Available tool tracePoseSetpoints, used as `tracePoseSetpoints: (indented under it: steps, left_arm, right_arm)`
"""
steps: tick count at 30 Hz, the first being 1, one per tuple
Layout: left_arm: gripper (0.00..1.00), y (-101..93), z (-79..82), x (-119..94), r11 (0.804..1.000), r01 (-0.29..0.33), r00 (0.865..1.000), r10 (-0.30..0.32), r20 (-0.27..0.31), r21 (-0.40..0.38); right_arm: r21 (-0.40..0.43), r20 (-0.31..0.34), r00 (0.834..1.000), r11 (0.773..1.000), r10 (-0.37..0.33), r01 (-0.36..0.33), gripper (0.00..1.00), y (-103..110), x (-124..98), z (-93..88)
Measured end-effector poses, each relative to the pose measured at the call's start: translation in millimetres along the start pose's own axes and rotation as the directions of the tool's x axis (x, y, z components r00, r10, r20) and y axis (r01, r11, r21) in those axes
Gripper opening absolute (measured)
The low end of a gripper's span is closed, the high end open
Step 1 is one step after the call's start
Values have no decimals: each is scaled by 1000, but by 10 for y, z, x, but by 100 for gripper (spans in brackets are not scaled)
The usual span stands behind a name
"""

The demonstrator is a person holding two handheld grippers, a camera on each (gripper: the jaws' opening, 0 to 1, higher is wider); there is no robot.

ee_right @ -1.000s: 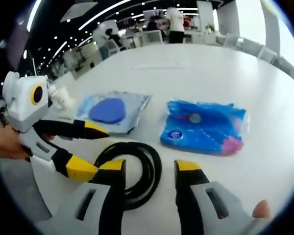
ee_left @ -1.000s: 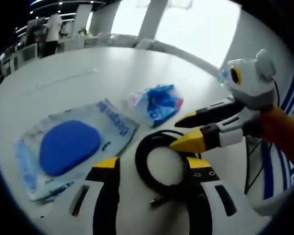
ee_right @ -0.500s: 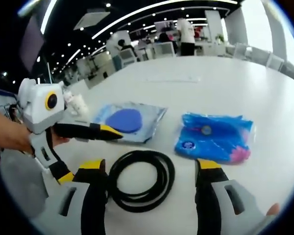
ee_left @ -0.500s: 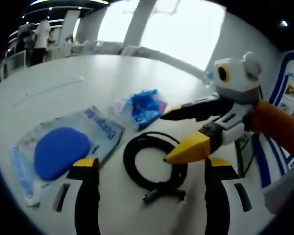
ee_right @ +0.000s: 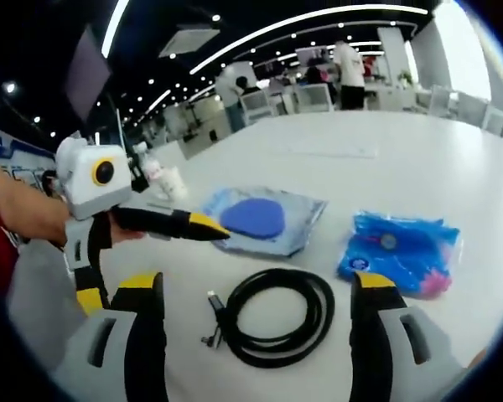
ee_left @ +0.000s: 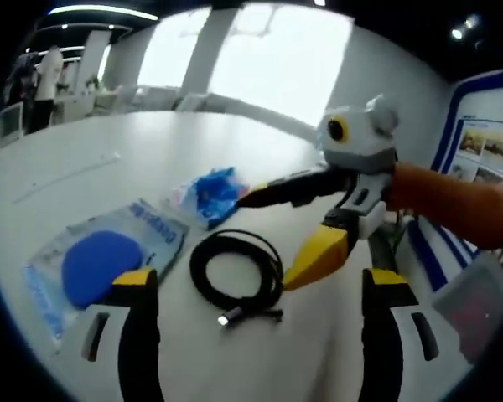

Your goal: Arrange the tabletop items into an orderly group along one side of the table until the central work area is clear of visible clutter.

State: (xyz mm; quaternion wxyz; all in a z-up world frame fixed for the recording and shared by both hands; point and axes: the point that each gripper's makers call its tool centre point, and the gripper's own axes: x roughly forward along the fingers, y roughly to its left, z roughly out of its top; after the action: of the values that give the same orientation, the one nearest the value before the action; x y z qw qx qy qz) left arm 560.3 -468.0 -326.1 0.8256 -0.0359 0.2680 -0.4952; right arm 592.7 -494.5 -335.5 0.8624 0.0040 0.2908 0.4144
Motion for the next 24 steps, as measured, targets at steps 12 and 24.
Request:
tracePoseSetpoints:
  steps: [12,24]
  left_arm:
    - [99,-109,34,-320,999,42,999,-42,33,7]
    - [97,-68,62,-807,1000,7,997,-8,79,9]
  right_arm:
    - [-57,0,997,995,81,-81,93,298,-20,54]
    - [-139,-10,986,976,168,-168,94,715,23,216]
